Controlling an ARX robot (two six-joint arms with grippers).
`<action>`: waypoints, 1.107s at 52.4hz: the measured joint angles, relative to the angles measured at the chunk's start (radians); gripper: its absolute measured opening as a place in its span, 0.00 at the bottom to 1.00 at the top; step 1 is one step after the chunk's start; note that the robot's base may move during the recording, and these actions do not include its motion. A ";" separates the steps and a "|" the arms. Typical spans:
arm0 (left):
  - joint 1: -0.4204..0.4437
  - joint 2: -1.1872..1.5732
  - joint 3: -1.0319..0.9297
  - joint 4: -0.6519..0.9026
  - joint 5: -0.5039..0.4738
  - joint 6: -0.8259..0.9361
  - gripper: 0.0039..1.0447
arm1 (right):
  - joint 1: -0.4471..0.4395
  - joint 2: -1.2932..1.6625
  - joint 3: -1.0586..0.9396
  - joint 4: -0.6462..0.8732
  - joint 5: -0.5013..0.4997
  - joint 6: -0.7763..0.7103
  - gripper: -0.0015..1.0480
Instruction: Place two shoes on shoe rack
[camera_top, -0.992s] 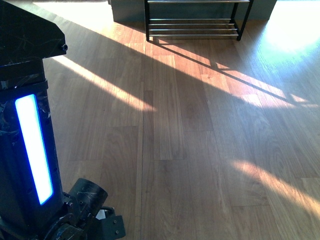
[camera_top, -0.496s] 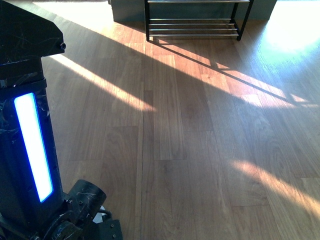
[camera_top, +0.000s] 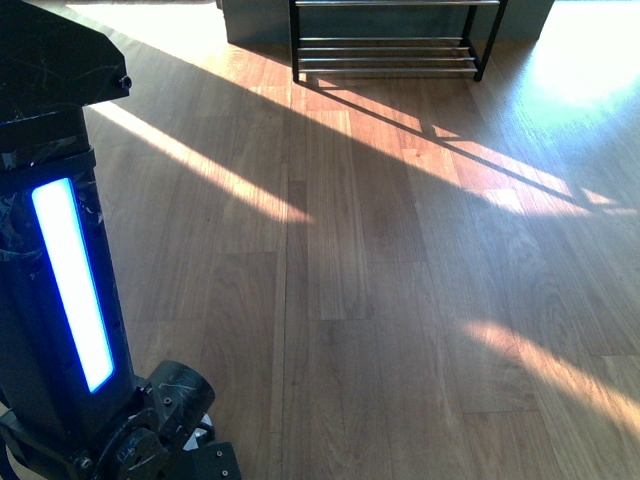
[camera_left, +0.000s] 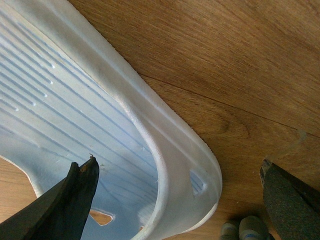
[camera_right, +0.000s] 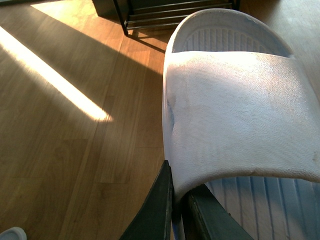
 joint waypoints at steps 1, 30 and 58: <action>0.000 0.000 0.002 -0.007 0.009 -0.017 0.91 | 0.000 0.000 0.000 0.000 0.000 0.000 0.02; 0.001 0.000 -0.019 0.084 0.009 -0.082 0.91 | 0.000 0.000 0.000 0.000 0.000 0.000 0.02; 0.002 0.000 -0.006 0.026 0.042 -0.023 0.64 | 0.000 0.000 0.000 0.000 0.000 0.000 0.02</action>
